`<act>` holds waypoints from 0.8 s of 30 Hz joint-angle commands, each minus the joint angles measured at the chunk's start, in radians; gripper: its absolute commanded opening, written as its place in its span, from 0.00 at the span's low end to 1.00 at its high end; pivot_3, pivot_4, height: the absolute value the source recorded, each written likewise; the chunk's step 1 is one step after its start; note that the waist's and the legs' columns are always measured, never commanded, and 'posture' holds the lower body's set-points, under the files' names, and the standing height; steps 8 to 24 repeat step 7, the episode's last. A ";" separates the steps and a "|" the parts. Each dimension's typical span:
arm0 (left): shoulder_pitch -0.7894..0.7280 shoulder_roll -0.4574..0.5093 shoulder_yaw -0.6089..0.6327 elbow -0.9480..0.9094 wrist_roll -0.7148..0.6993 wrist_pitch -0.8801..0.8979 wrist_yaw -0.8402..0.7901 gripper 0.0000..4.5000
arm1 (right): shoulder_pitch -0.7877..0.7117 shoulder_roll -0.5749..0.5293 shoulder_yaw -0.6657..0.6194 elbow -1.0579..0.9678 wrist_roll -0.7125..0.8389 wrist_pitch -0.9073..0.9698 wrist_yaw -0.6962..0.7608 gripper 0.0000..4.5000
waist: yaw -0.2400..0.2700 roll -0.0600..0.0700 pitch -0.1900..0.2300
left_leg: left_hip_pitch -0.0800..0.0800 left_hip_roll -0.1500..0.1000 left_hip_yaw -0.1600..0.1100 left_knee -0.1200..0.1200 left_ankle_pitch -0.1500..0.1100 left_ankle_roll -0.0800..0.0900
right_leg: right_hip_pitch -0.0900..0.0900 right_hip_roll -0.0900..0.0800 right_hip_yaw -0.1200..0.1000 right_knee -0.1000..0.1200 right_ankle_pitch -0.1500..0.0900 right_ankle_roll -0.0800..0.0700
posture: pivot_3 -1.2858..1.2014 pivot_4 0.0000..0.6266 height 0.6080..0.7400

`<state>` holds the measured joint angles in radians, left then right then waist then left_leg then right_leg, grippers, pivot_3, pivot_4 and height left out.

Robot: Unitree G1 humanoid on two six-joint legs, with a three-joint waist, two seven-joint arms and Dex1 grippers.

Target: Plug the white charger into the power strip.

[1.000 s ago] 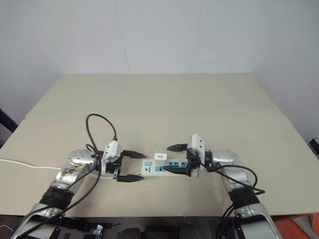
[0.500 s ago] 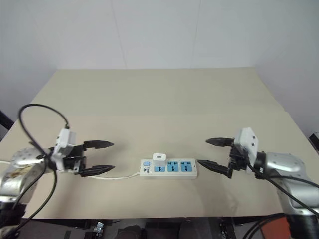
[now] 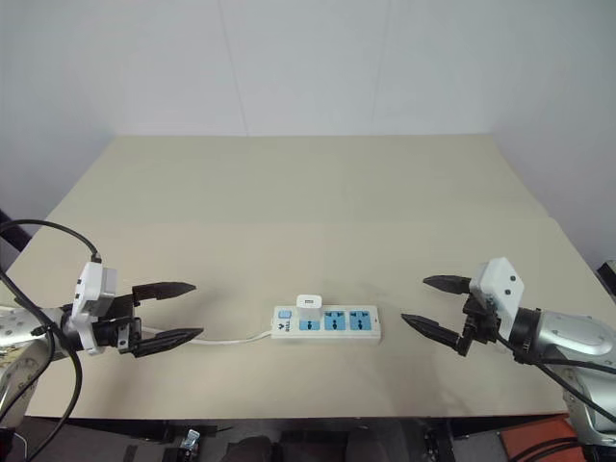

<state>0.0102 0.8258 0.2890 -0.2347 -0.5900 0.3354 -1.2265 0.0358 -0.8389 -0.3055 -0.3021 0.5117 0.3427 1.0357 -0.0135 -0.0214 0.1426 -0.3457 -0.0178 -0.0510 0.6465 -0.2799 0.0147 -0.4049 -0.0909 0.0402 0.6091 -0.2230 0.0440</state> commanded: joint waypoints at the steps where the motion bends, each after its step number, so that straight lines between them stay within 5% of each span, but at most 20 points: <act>1: -0.010 0.002 0.013 -0.028 -0.019 -0.001 0.012 0.99 | -0.021 -0.014 0.005 -0.005 -0.013 0.006 -0.015 1.00 | -0.001 0.000 0.000 | 0.000 0.000 0.000 0.000 0.000 0.000 | 0.000 0.000 0.000 0.000 0.000 0.000 | 0.52 0.24 1.00; 24: -0.022 -0.006 -0.007 -0.022 -0.018 -0.001 0.016 0.99 | -0.025 -0.013 0.016 -0.004 -0.031 -0.002 -0.024 1.00 | 0.000 0.000 0.000 | 0.000 0.000 0.000 0.000 0.000 0.000 | 0.000 0.000 0.000 0.000 0.000 0.000 | 0.52 0.24 1.00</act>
